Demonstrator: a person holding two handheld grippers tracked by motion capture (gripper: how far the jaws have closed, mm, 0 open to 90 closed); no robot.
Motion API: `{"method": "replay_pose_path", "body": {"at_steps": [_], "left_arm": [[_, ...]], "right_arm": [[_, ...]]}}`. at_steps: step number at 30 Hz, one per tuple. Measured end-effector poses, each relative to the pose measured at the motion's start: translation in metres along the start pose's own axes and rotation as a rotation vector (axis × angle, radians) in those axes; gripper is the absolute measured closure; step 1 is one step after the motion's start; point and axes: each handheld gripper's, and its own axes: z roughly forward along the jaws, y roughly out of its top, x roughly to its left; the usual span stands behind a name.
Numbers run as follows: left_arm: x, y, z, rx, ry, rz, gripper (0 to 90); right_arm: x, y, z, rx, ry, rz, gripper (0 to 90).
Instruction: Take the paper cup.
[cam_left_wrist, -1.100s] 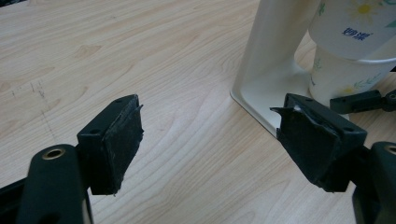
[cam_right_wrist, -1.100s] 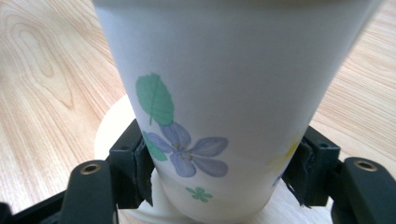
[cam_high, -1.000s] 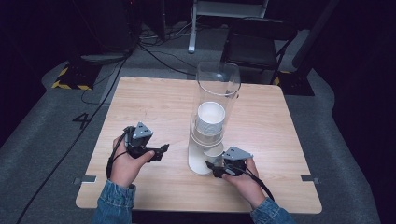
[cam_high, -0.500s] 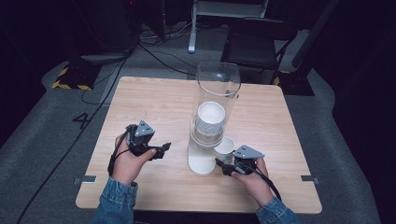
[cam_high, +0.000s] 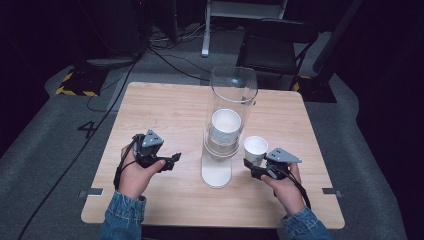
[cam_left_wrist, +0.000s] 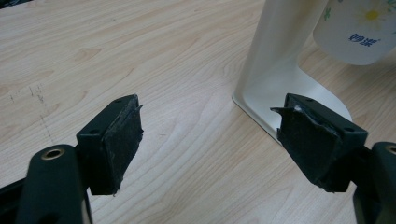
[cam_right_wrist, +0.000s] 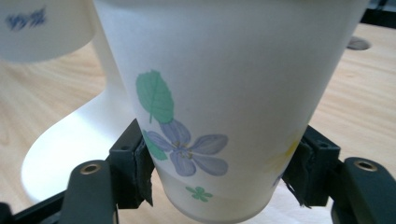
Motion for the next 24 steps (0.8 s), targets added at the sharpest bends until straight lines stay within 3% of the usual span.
{"method": "replay_pose_path", "body": {"at_steps": [4,7,24], "left_arm": [[0.000,-0.001,0.000,0.001,0.004,0.002,21.9],[0.001,-0.004,-0.003,0.006,0.009,-0.001,21.8],[0.008,-0.024,-0.023,0.009,0.062,-0.050,21.9]], "right_arm": [[-0.009,0.003,-0.003,-0.015,-0.021,0.018,34.6],[-0.022,0.006,-0.007,-0.034,-0.055,0.060,34.6],[-0.069,0.014,-0.005,-0.054,-0.182,0.114,34.6]]}}
